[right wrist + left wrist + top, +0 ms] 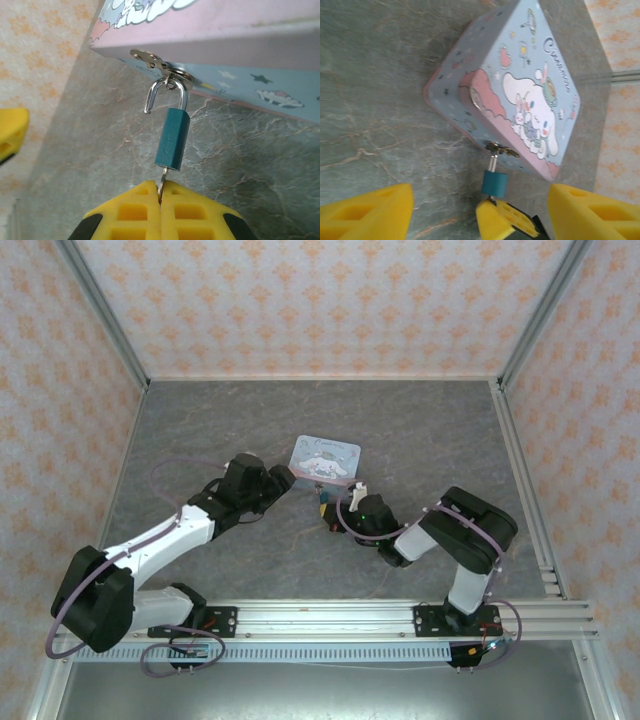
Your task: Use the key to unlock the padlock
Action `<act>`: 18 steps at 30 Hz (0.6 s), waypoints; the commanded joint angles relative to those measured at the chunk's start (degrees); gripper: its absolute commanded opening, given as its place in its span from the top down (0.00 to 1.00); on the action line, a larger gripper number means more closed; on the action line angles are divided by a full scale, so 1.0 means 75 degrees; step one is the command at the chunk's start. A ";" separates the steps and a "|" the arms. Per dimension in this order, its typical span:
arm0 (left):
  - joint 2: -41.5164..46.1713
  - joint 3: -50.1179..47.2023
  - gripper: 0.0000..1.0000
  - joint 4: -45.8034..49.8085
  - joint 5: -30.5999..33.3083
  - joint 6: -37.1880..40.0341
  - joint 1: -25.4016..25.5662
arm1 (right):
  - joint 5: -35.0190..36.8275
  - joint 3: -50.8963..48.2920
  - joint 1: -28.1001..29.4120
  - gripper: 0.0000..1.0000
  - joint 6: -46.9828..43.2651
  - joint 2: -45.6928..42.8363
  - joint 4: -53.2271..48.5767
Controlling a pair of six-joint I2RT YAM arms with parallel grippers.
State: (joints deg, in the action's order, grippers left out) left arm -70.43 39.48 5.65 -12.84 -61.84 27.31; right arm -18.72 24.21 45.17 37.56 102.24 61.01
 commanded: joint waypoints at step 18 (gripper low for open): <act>-0.2690 0.2510 0.24 0.0434 -0.1077 0.2207 -0.1116 | 0.0566 -0.0535 -0.0290 0.60 0.1305 -0.0601 -0.0369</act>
State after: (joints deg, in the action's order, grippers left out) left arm -87.70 54.61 8.36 -18.35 -49.25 19.51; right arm -17.54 21.52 43.44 48.07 101.01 61.28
